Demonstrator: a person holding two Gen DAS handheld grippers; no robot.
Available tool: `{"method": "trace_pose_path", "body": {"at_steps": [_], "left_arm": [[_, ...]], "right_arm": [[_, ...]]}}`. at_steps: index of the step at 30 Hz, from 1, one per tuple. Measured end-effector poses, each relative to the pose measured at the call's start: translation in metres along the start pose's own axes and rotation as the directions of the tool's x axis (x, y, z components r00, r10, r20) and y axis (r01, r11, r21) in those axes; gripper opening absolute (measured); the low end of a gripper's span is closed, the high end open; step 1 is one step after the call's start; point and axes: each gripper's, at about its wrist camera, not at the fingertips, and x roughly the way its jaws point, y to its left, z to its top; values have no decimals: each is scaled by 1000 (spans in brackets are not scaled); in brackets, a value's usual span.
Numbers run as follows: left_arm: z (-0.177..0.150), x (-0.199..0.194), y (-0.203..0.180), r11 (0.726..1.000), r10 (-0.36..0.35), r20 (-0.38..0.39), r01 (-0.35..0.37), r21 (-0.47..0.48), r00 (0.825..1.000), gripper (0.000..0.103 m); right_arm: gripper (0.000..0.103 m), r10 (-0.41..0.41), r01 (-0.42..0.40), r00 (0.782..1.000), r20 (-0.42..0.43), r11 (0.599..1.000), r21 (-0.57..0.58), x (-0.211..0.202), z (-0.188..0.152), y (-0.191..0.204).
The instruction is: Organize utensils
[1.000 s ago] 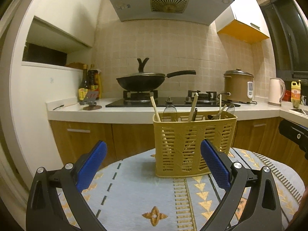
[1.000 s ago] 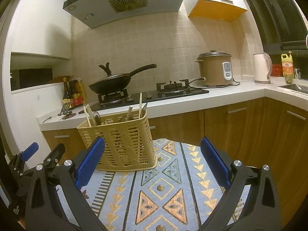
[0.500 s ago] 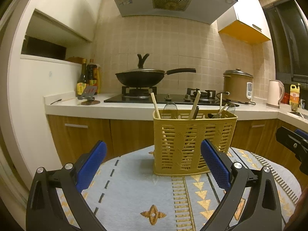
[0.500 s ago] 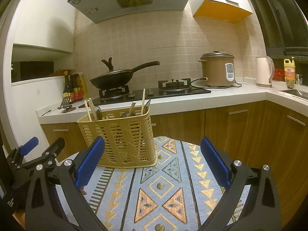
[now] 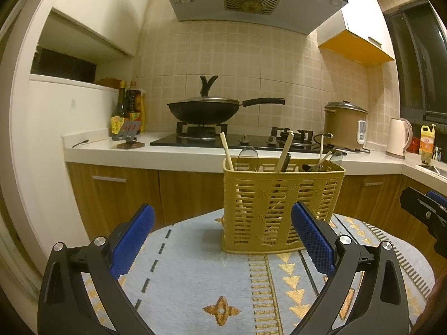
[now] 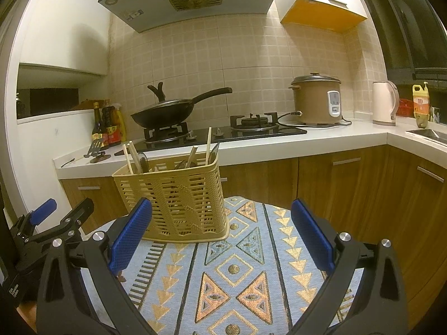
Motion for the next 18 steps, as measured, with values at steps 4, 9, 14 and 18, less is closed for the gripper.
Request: {"method": "trace_pose_path", "body": {"at_steps": [4,9,14,18], "left_arm": [[0,0,0,1000,0,1,0,0,1000,95],[0,0,0,1000,0,1,0,0,1000,95],[0,-1,1,1000,5,3,-5,-4,1000,95],[-1,-2,1,1000,3,3,-3,-8,1000,95]], "right_arm": [[95,0,0,1000,-2,1000,-2,0,0,0],[95,1,-1,1000,-5,1000,-3,0,0,1],[95,2,-2,1000,-6,1000,-4,0,0,1],[95,1,-1,1000,-8,1000,-7,0,-1,2]]}}
